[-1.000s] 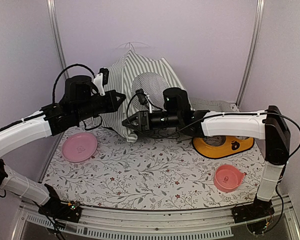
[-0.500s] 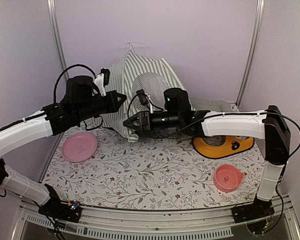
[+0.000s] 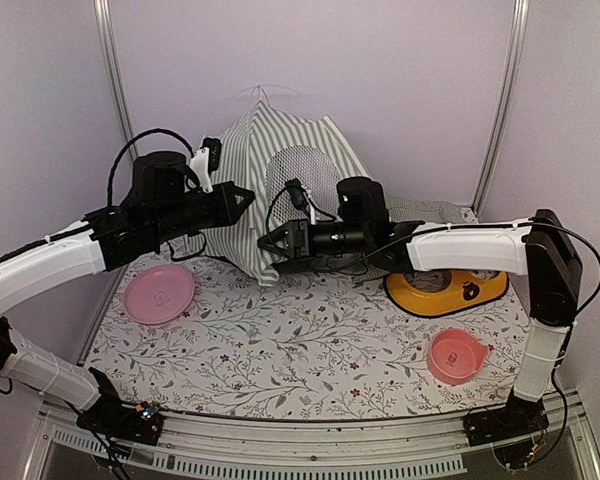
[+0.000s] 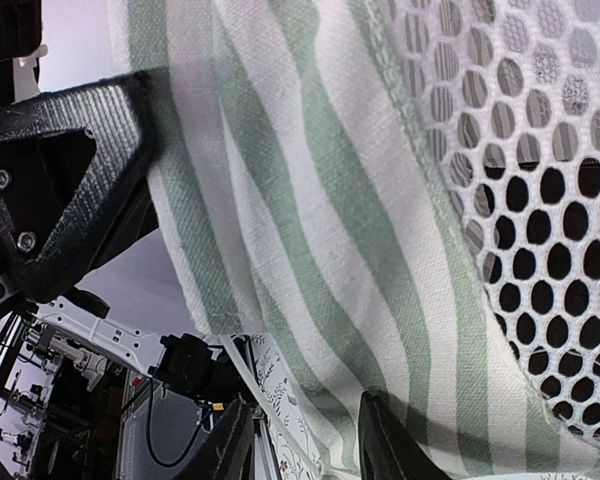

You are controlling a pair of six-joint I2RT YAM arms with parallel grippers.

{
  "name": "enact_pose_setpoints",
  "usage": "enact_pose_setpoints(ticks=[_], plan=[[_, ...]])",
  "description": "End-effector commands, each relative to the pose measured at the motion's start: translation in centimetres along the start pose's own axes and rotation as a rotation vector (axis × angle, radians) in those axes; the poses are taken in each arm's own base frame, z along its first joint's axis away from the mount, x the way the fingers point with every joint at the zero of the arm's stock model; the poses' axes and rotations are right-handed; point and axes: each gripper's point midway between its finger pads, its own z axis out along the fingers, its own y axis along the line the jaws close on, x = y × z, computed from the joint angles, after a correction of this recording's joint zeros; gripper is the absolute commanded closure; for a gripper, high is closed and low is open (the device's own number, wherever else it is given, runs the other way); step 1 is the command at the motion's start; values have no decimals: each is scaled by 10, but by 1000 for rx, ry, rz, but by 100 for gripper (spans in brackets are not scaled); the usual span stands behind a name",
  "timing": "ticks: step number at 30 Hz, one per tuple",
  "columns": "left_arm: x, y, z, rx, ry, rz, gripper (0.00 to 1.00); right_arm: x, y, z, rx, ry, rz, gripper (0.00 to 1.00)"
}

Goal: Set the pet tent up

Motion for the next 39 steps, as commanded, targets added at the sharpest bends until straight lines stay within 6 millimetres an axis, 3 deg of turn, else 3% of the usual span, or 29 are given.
enact_pose_setpoints(ticks=[1,8,13,22,32,39], plan=[[-10,-13,0,41,-22,-8,100,-5,23,-4,-75,-5,-25,63],[-9,-15,2,49,-13,-13,100,10,46,-2,-115,24,-49,63],[-8,-18,3,65,-7,-22,100,18,37,2,-92,37,-18,63],[-10,-20,2,73,-5,-28,100,15,32,5,-72,29,-16,63],[-8,-24,6,92,12,-19,100,15,32,14,-85,63,-21,88],[-5,-25,4,98,27,-17,100,10,30,21,-72,67,-24,89]])
